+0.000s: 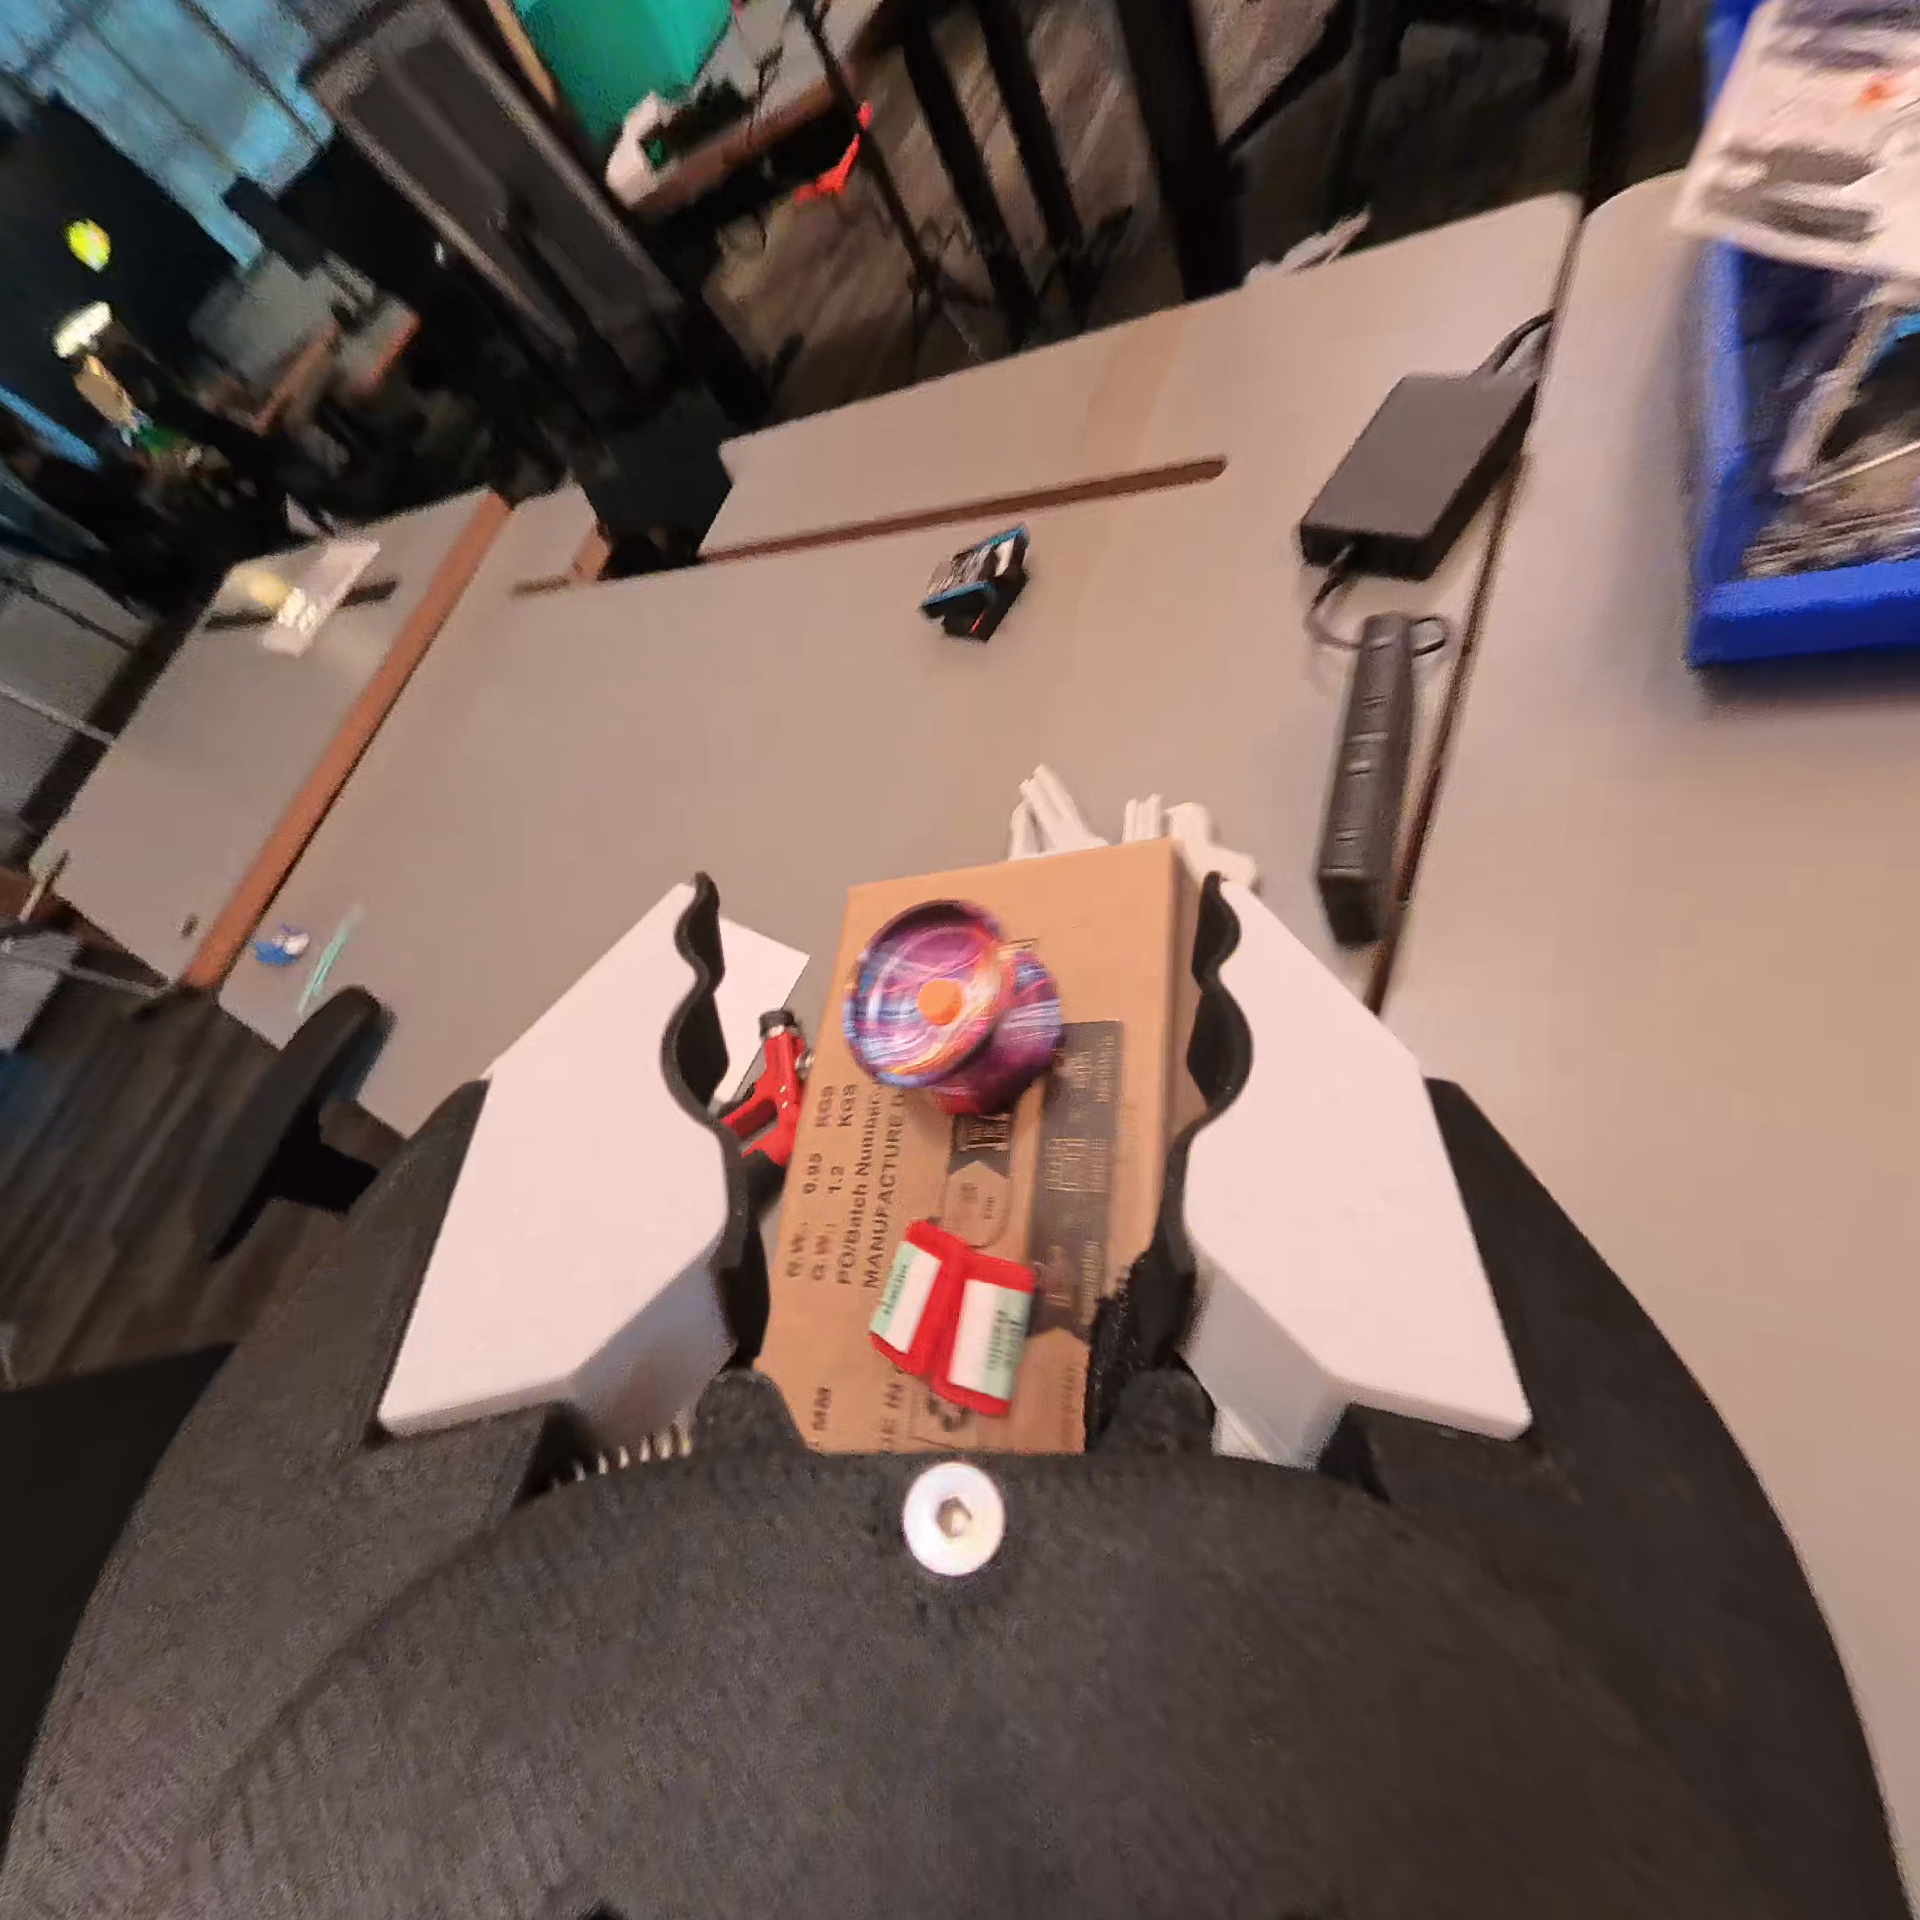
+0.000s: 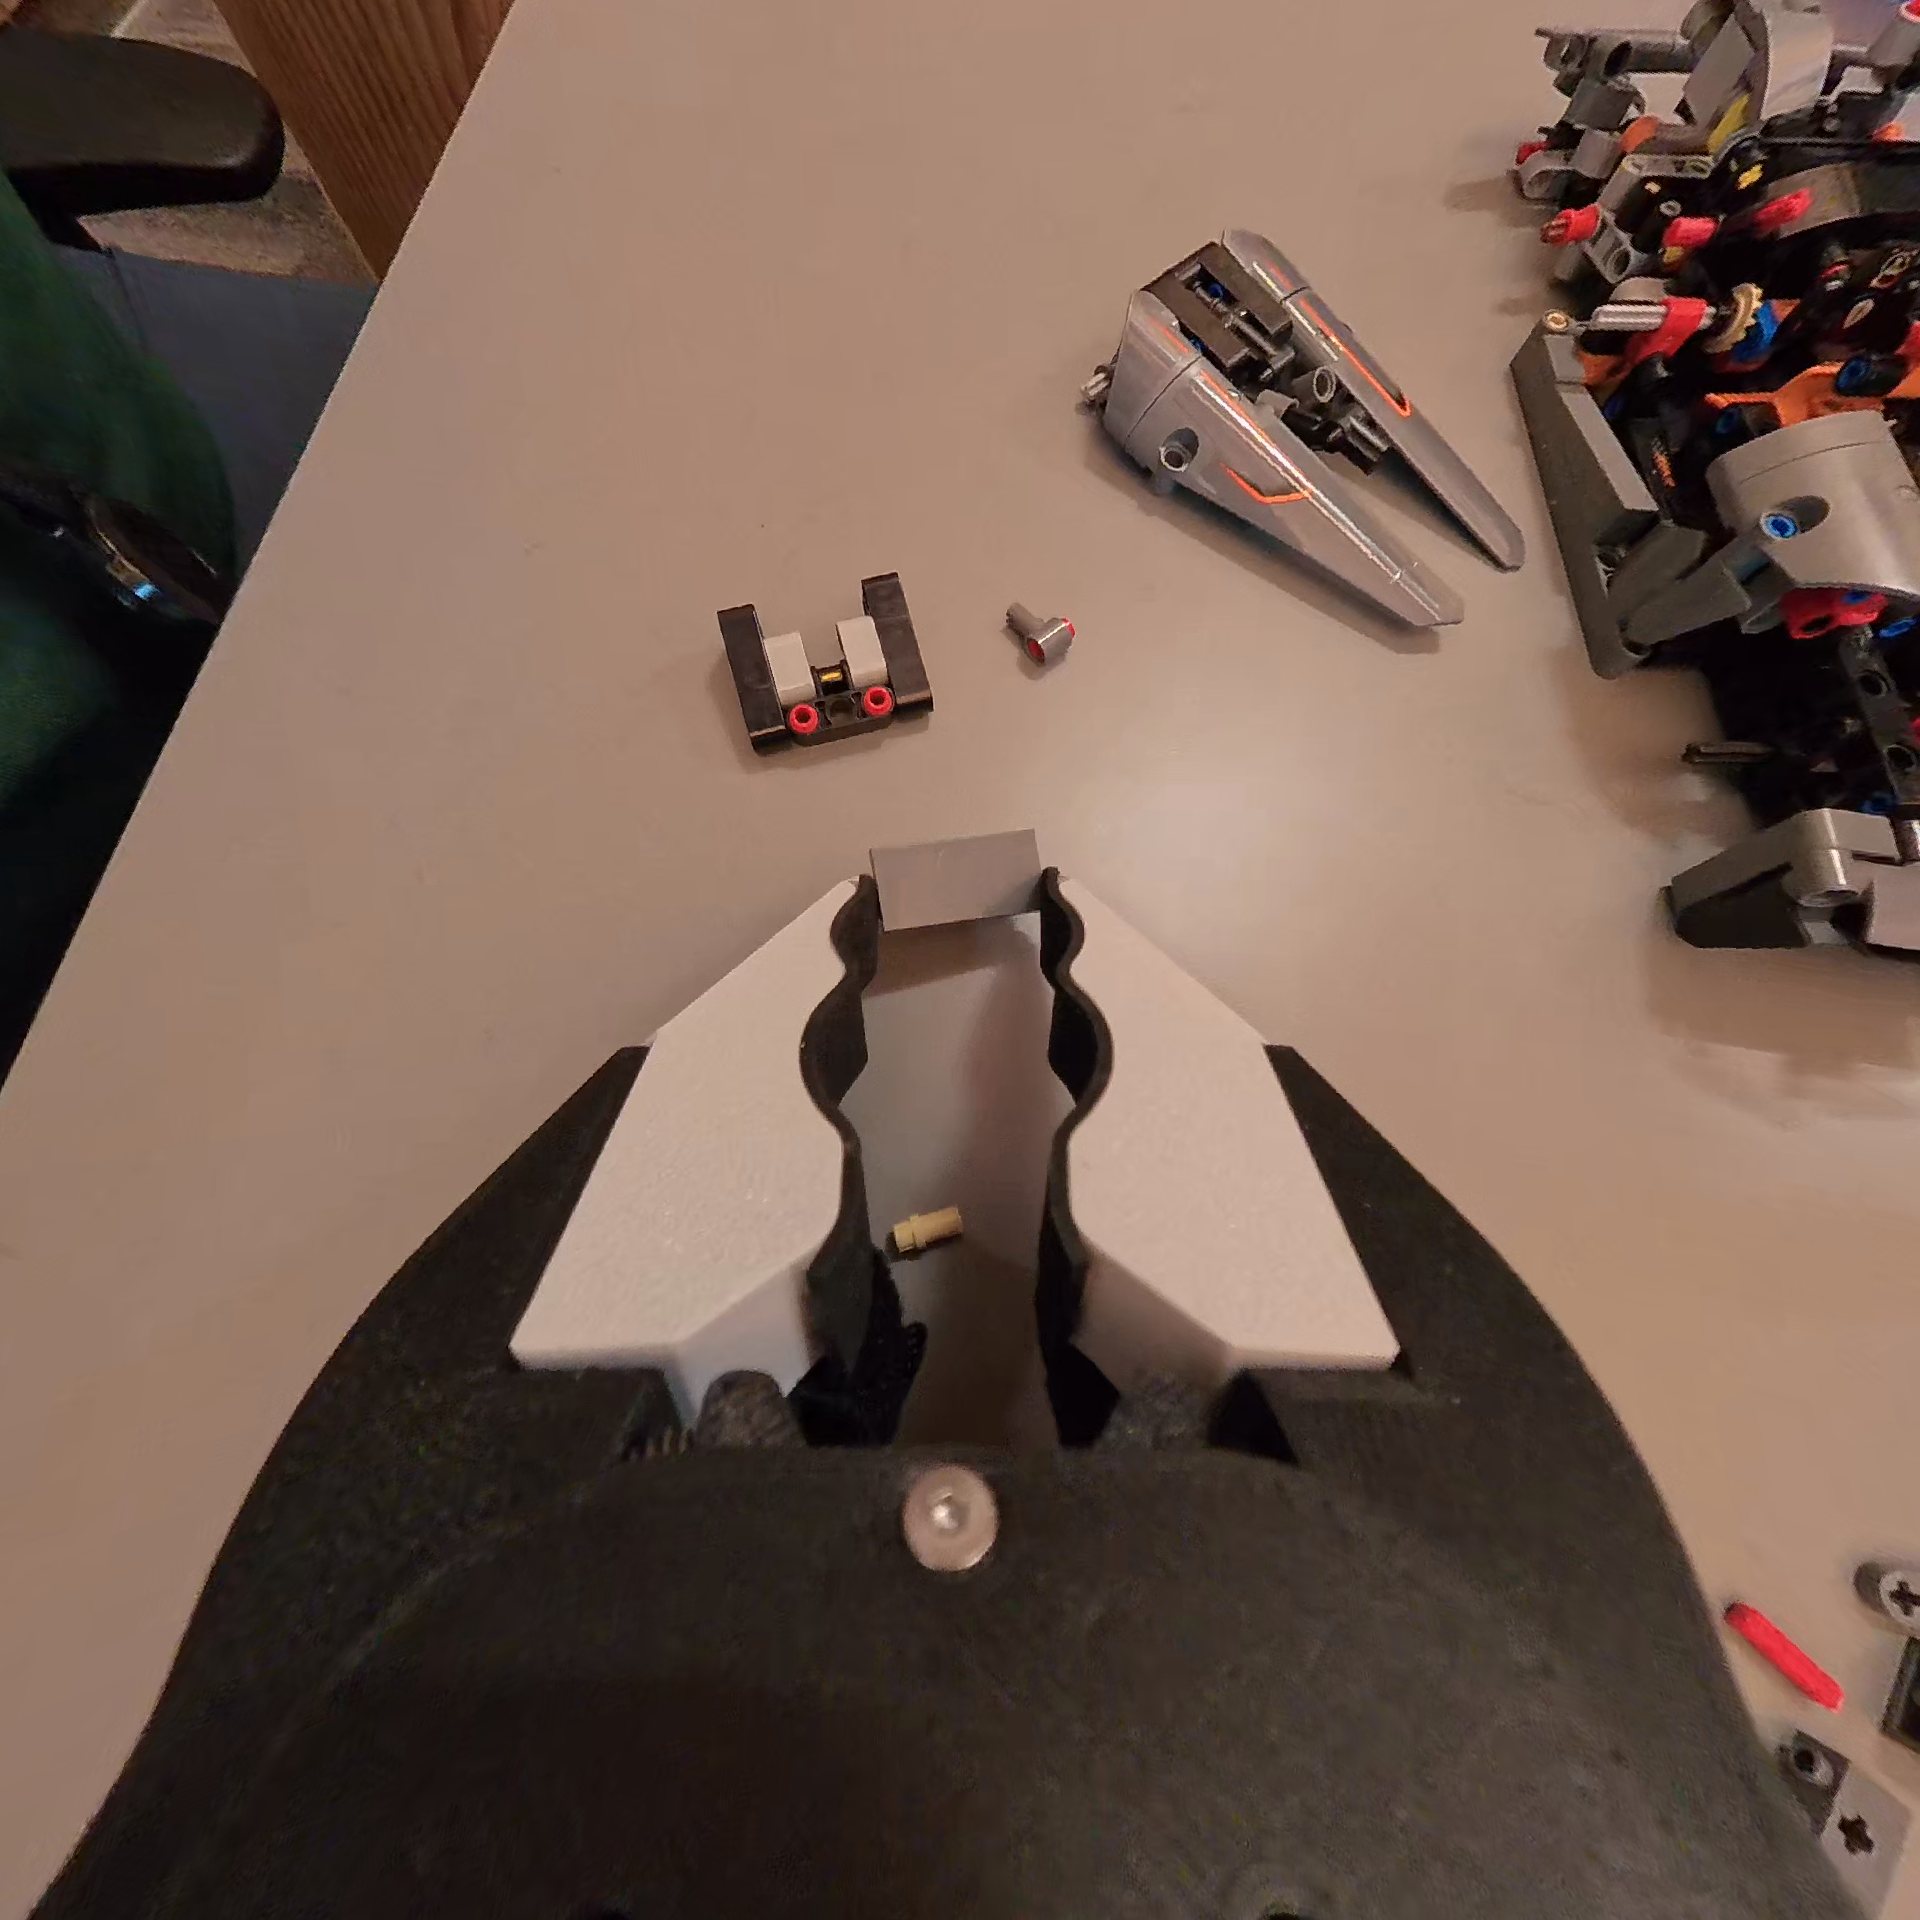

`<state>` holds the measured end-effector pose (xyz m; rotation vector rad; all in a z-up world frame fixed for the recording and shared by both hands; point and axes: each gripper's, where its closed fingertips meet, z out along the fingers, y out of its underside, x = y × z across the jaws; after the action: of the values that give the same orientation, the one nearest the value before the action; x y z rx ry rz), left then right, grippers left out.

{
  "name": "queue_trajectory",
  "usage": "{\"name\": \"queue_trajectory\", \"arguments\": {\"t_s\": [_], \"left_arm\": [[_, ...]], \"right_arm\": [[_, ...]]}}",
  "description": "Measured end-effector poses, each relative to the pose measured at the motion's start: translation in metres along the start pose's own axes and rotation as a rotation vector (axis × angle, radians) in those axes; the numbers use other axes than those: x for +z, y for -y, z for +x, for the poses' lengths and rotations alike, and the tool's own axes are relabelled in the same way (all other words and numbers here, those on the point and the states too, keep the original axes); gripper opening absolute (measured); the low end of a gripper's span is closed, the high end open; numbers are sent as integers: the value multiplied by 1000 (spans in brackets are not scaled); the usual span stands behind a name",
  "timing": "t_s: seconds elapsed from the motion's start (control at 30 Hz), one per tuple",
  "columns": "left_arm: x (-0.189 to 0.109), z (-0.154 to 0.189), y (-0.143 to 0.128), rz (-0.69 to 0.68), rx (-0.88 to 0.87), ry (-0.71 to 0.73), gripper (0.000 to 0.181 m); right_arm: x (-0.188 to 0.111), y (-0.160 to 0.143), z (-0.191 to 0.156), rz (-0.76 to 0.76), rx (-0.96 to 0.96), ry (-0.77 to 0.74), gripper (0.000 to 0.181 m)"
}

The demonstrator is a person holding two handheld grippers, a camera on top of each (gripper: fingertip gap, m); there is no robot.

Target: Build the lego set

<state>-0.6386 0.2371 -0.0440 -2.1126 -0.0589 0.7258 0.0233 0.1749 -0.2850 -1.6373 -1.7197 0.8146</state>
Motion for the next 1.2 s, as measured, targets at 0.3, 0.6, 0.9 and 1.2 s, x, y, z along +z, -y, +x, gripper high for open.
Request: {"name": "queue_trajectory", "arguments": {"t_s": [0.3, 0.6, 0.9, 1.2], "left_arm": [[-96, 201, 47, 299, 160, -385, 64], [-196, 428, 7, 398, 340, -947, 52], [-276, 554, -58, 371, 557, -1288, 60], [-282, 600, -98, 285, 688, -1344, 60]], "right_arm": [[-4, 7, 0, 13, -22, -20, 29], [-8, 16, -3, 32, -53, -34, 29], [-5, 25, -14, 35, -98, -27, 29], [13, 21, -28, -13, -136, 7, 29]]}}
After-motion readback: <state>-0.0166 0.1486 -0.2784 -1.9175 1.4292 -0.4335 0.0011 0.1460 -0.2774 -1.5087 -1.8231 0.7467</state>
